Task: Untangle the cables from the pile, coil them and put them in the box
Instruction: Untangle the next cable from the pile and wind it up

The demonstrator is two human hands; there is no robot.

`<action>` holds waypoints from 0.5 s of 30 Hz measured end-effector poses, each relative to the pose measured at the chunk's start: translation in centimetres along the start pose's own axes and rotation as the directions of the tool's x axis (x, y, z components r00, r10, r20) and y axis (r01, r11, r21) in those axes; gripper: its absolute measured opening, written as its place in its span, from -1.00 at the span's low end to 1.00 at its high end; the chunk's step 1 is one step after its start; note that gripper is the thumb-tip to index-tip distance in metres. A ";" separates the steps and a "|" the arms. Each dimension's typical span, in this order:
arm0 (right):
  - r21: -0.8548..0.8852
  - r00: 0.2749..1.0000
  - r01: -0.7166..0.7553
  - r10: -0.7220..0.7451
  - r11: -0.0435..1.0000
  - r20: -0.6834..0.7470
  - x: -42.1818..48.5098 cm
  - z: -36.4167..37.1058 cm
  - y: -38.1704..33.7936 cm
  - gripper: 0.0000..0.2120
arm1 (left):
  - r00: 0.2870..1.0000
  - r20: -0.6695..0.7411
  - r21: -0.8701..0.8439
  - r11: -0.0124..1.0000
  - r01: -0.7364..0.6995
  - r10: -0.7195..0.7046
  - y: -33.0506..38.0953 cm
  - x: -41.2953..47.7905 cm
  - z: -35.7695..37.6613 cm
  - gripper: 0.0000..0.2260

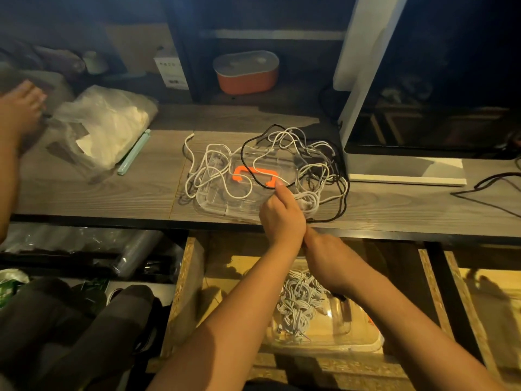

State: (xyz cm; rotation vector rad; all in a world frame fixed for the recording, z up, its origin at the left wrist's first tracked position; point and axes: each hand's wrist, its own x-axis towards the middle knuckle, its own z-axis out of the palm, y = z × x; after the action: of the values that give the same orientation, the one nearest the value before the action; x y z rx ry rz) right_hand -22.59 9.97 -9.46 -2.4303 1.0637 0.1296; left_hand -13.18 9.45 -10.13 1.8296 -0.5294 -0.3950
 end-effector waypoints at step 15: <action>0.087 0.980 0.176 -0.166 0.981 -0.114 0.0 -8.3 2.4 -0.88 | 0.756 0.647 0.191 0.940 -0.282 0.095 -0.3 -0.2 -2.4 -0.52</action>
State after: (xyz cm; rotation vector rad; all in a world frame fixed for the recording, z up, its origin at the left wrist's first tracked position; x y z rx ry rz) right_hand -25.10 4.73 -3.10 -2.4499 0.8778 -0.1066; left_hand -12.13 11.54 -9.64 1.8604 -1.2896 -0.8429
